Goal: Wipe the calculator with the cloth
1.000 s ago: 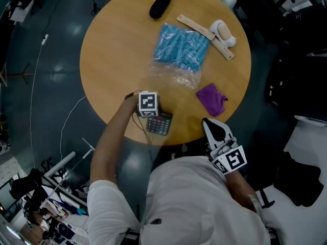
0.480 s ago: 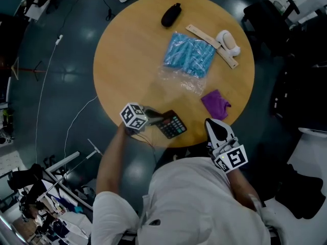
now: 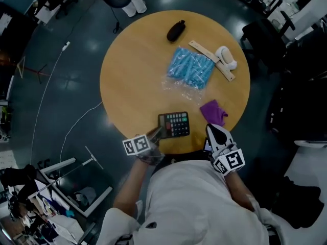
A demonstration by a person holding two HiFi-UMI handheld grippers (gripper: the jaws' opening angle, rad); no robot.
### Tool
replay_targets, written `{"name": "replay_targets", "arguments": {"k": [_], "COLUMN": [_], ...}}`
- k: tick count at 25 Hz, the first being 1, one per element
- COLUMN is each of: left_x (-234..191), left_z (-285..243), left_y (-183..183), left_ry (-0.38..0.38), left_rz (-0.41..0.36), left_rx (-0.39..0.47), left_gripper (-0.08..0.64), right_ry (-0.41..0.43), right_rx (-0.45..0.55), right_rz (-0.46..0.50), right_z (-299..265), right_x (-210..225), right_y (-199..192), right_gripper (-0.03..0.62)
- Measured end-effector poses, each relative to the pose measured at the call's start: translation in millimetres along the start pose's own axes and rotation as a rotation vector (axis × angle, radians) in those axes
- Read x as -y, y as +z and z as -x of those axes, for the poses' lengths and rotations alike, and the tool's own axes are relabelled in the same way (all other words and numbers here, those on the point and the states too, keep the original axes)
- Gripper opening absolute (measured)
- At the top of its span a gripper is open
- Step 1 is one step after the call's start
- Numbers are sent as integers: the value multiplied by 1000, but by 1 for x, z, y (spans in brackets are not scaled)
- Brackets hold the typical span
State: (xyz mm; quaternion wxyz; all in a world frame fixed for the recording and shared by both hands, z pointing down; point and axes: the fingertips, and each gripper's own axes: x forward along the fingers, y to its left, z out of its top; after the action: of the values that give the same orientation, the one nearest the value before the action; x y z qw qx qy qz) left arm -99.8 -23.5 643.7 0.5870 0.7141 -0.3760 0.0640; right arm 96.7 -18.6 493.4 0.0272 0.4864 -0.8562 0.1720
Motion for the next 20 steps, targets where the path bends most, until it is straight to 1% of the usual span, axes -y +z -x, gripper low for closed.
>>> {"name": "replay_targets", "arguments": {"k": [1, 2, 3, 5, 7, 9, 10, 13, 14, 15, 18, 20], "left_x": [3, 7, 10, 17, 23, 25, 25, 23, 23, 22, 19, 19], "left_z": [1, 1, 0, -3, -6, -7, -6, -1, 0, 2, 7, 10], "left_y": [0, 0, 0, -2, -4, -6, -5, -1, 0, 1, 0, -1], "left_ry": [4, 7, 11, 24, 18, 11, 15, 29, 31, 36, 58, 64], "left_rz": [70, 115, 142, 162, 180, 189, 187, 194, 202, 210, 216, 217], "left_rx": [51, 98, 134, 173, 181, 180, 181, 198, 209, 221, 246, 247], "left_gripper": [44, 44, 44, 44, 44, 44, 44, 44, 44, 44, 44, 44], "right_ry": [-1, -4, -10, -53, -134, -217, -245, -276, -277, -278, -279, -280], "right_rx": [-4, -9, -14, -40, -106, -194, -243, -418, -476, -529, -655, -720], "right_rz": [2, 7, 15, 41, 69, 85, 91, 106, 102, 94, 79, 90], "right_z": [0, 0, 0, -2, -5, -9, -12, -24, -27, -30, -35, -38], "right_x": [0, 1, 2, 13, 39, 72, 88, 127, 138, 147, 163, 168], "right_y": [-2, -5, -9, -21, -41, -65, -78, -118, -133, -147, -183, -200], "right_gripper": [15, 15, 15, 15, 15, 17, 18, 27, 69, 131, 200, 238]}}
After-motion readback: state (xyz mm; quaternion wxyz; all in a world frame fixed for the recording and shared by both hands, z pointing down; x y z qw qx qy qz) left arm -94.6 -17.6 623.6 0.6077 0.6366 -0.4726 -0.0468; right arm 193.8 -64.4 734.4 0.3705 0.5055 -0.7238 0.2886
